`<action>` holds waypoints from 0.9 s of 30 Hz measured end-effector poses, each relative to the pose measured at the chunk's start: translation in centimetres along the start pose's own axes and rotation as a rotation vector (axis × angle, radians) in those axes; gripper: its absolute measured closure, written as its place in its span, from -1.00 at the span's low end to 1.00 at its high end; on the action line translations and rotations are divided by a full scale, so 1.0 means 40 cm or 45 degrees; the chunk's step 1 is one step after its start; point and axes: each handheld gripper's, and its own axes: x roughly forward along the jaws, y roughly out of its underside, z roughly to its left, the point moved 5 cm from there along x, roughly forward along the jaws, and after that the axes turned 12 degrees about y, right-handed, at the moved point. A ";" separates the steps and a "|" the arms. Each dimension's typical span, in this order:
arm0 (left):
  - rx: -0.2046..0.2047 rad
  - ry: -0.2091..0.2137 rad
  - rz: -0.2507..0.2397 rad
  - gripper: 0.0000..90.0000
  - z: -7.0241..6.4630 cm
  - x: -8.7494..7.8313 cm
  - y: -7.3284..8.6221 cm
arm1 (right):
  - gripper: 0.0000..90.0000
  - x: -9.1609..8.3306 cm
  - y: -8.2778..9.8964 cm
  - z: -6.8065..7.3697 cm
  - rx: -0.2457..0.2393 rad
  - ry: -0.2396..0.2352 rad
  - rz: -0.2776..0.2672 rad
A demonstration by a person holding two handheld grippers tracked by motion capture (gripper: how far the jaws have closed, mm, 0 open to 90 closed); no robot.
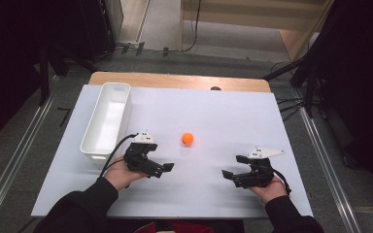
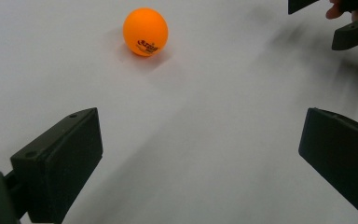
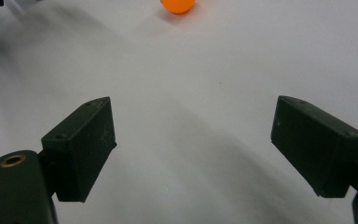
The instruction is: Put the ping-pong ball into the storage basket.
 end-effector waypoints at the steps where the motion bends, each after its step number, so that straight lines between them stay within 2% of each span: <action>1: 0.004 -0.003 0.000 -1.00 0.001 0.001 -0.003 | -0.72 0.000 0.000 0.000 0.000 0.000 0.000; 16: 0.004 -0.022 -0.020 -1.00 0.011 0.022 -0.045 | -0.72 0.001 0.001 0.000 0.002 0.001 -0.003; 22: 0.004 -0.016 -0.049 -1.00 0.014 0.032 -0.063 | -0.72 0.000 0.002 0.001 0.014 -0.007 0.003; 27: 0.006 -0.016 -0.042 -1.00 0.017 0.043 -0.074 | -0.72 0.001 0.001 0.001 0.013 -0.011 -0.001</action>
